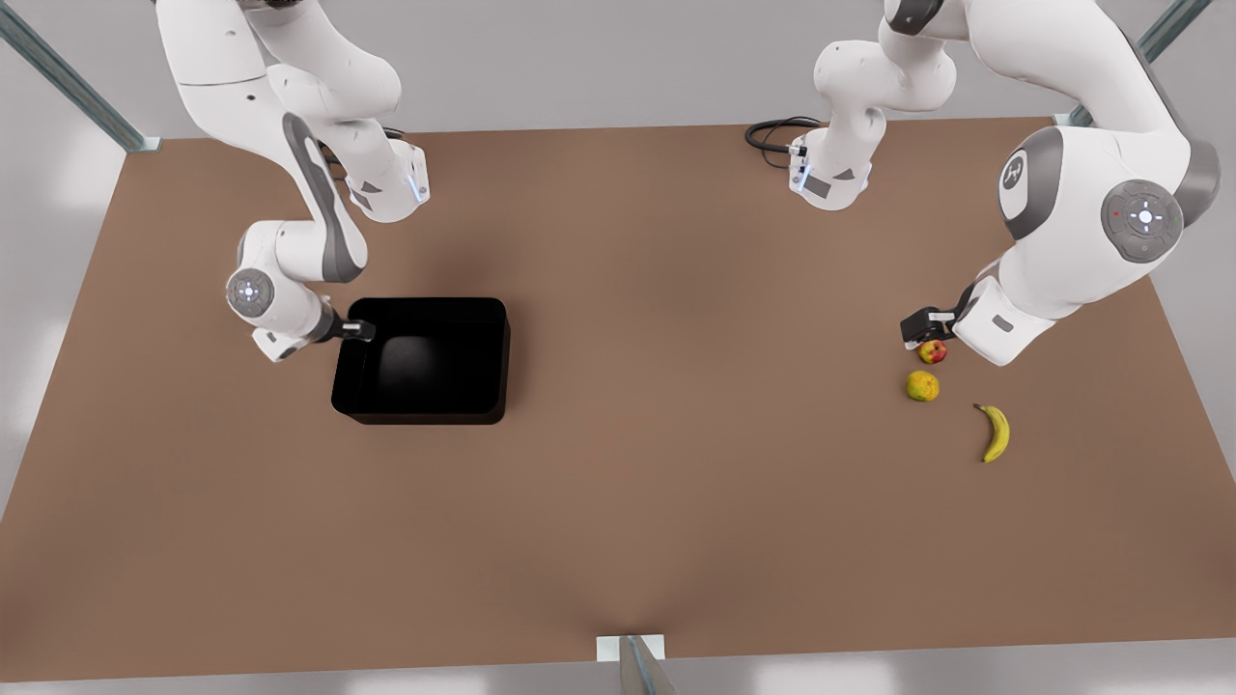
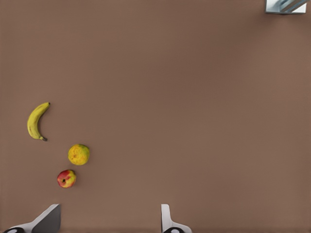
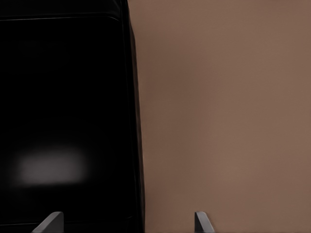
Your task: Place the storage box in the middle with the right arm, and place the apple in the storage box with the left arm
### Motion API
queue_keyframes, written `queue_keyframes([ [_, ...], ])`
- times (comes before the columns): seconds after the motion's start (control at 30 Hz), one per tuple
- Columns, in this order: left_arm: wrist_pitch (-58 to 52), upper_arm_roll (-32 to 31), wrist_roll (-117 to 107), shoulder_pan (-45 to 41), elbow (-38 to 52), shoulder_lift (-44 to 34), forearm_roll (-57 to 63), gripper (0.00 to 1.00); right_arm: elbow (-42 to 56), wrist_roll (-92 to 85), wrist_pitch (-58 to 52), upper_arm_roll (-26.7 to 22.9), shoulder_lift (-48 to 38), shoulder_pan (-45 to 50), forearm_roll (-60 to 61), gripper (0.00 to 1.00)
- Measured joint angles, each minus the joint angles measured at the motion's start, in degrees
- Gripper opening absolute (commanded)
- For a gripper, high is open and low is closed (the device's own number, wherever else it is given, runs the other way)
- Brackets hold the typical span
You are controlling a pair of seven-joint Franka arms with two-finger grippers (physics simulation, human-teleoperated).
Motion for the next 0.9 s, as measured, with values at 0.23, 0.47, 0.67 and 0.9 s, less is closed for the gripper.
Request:
queue_keyframes([
  [0.23,-0.1,-0.3,-0.4,0.0,0.1,-0.1,0.0,1.00,0.5,0.8,3.9,0.1,5.4,0.0,0.3,0.30],
  [0.47,-0.1,-0.5,-0.8,-0.1,0.1,-0.2,0.0,1.00,2.6,-0.6,3.3,0.1,6.1,-0.4,1.3,0.21],
  [0.67,-0.1,-0.6,-1.0,-0.1,0.1,-0.3,0.0,1.00,8.3,-0.9,-0.1,0.3,5.4,-0.6,0.6,0.21],
  [0.9,-0.1,-0.6,-1.2,-0.1,0.1,-0.3,0.0,1.00,27.6,-2.5,-7.4,8.0,4.4,4.5,3.5,0.21],
])
